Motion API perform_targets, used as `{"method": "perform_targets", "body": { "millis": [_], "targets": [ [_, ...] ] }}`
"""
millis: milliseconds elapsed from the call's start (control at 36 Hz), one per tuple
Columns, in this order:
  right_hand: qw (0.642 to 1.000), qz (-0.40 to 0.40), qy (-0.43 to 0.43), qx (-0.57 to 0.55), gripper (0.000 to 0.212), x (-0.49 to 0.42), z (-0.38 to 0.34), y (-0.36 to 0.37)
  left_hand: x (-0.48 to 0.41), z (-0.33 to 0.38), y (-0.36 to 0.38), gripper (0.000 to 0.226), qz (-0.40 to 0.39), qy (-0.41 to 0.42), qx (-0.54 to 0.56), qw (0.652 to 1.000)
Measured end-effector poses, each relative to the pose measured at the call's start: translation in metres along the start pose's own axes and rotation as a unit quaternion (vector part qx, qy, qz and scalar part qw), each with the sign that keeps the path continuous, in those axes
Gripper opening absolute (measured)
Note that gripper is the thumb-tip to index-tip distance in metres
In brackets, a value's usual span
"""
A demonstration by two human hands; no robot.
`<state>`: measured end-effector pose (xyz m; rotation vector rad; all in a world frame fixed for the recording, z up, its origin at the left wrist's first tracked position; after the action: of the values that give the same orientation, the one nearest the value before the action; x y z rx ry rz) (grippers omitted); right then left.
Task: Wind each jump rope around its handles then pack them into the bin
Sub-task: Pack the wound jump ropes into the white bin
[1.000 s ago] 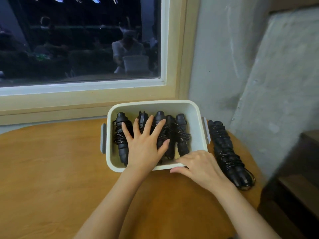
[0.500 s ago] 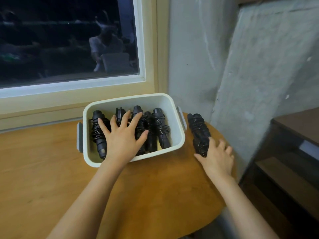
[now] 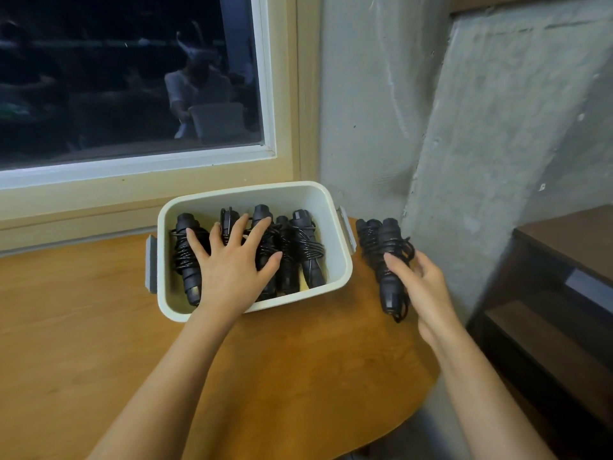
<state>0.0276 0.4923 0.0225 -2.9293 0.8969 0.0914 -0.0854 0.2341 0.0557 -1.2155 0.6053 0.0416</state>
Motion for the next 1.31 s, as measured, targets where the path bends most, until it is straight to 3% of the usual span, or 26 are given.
{"method": "perform_targets", "body": {
  "millis": [194, 333, 556, 833, 1000, 1139, 1306],
  "targets": [
    [0.993, -0.052, -0.066, -0.088, 0.024, 0.007, -0.041, 0.036, 0.001, 0.001, 0.000, 0.061, -0.004, 0.002, 0.004, 1.000],
    [0.987, -0.106, -0.079, -0.094, 0.047, 0.005, -0.055, 0.081, 0.003, 0.002, -0.002, 0.065, 0.000, 0.004, -0.002, 1.000],
    [0.983, -0.081, -0.148, 0.073, 0.039, -0.009, -0.051, 0.129, 0.001, -0.001, -0.003, 0.063, -0.004, -0.008, -0.003, 1.000],
    [0.955, -0.106, -0.174, 0.215, 0.058, -0.010, -0.040, 0.147, 0.004, -0.010, -0.006, 0.069, 0.005, 0.002, 0.001, 1.000],
    [0.919, -0.035, -0.232, 0.317, 0.068, -0.004, -0.044, 0.148, 0.004, -0.009, -0.009, 0.064, 0.009, -0.004, 0.020, 1.000],
    [0.895, 0.013, -0.263, 0.360, 0.106, 0.000, -0.044, 0.156, 0.007, -0.009, -0.011, 0.066, 0.013, -0.007, 0.035, 0.999],
    [0.879, 0.047, -0.264, 0.394, 0.096, 0.001, -0.044, 0.158, 0.011, -0.010, -0.015, 0.064, 0.025, -0.016, 0.037, 0.999]
  ]
}}
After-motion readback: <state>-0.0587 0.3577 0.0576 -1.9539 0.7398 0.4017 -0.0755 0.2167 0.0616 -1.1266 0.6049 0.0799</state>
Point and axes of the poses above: each hand's wrist, its own x-axis away from the middle knuckle, its own y-axis out of the palm, z = x × y, the point moved 5 cm from there along -x, towards the middle knuckle, and after that the axes turned 7 degrees about x, right-handed, at the moved point
